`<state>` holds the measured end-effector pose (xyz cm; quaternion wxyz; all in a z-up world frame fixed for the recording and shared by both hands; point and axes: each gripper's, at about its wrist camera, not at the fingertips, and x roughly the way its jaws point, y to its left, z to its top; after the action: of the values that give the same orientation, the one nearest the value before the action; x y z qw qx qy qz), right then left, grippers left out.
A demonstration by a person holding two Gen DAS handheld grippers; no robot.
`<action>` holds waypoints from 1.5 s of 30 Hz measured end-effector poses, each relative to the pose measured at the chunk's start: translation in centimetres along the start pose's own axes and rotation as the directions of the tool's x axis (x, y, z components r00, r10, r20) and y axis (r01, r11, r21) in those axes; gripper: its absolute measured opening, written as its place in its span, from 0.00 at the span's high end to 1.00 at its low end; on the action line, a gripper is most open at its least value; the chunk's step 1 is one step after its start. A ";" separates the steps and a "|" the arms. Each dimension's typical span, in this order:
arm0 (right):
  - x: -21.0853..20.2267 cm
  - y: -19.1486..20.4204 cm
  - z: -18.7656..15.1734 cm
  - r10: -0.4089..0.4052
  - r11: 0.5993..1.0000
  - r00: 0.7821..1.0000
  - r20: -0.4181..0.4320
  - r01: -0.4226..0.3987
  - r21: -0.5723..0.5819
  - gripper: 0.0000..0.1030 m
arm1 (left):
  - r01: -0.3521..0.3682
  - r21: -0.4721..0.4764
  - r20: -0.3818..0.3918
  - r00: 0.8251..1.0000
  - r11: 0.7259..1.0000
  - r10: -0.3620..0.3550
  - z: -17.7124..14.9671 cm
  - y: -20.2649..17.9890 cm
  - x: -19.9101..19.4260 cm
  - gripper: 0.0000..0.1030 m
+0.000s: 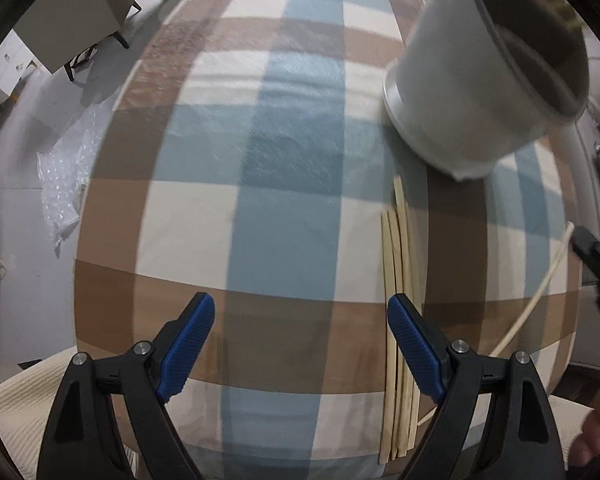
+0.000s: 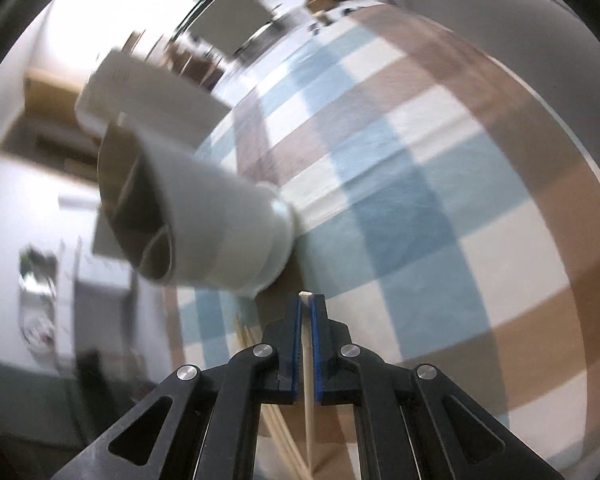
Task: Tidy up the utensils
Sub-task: 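Lift the chopstick with the right gripper while the left gripper grasps another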
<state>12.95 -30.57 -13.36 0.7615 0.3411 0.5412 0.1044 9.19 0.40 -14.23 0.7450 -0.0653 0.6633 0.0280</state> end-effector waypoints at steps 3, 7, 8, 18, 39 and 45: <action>0.4 -0.1 0.2 0.003 1.000 1.000 0.002 -0.003 0.020 1.00 | -0.027 0.017 -0.013 1.000 0.999 0.028 0.0 -0.8 0.6 0.17; 0.7 -0.3 0.3 0.013 0.999 1.000 -0.016 -0.012 0.034 1.00 | -0.066 0.031 -0.025 0.997 0.997 0.067 -0.1 -1.2 1.3 0.17; 0.8 -0.4 0.3 0.014 0.999 1.000 -0.021 -0.013 0.037 1.00 | -0.059 0.026 -0.027 0.998 0.998 0.059 0.0 -0.9 1.2 0.17; 1.5 -0.2 -0.4 -0.009 1.000 0.998 -0.066 0.009 0.002 0.97 | -0.079 0.001 -0.031 0.996 0.997 0.079 1.2 -0.5 1.7 0.17; 3.3 -0.6 0.1 -0.184 0.981 0.981 -0.063 0.180 -0.068 0.78 | 0.038 0.020 0.074 0.997 0.999 -0.039 2.5 -0.4 0.9 1.00; 4.8 0.3 0.4 -0.223 0.971 0.972 -0.078 0.214 -0.108 0.76 | 0.110 0.001 0.141 0.984 0.994 -0.109 2.2 2.1 -1.6 1.00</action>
<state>15.20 -27.97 -16.69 0.7593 0.2363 0.6031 0.0619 10.93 2.81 -12.49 0.7900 -0.1022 0.6045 -0.0061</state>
